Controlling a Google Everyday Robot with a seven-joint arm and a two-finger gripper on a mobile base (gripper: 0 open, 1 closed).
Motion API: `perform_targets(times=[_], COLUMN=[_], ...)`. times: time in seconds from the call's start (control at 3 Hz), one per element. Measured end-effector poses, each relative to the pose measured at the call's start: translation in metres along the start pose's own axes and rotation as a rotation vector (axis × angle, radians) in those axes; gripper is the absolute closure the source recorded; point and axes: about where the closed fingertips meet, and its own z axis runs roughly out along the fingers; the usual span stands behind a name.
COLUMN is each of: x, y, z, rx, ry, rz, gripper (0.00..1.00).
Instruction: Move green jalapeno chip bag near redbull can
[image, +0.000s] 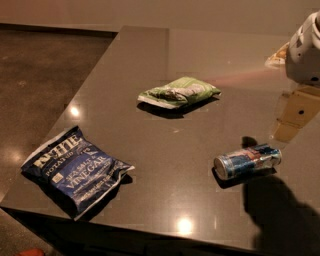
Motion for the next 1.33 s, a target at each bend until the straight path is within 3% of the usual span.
perform_targets(times=[0.33,0.67,1.0,1.33], x=[-0.001,-0.017,-0.048,-0.075], y=[-0.001,-0.021,-0.051,-0.071], z=[0.000,0.011,0.034,0.051], rx=[0.003,0.037,0.057,0.046], ry=[-0.001,-0.043,-0.132,-0.202], rz=[-0.001,0.004,0.003,0.006], gripper=[0.00,0.00,0.00,0.00])
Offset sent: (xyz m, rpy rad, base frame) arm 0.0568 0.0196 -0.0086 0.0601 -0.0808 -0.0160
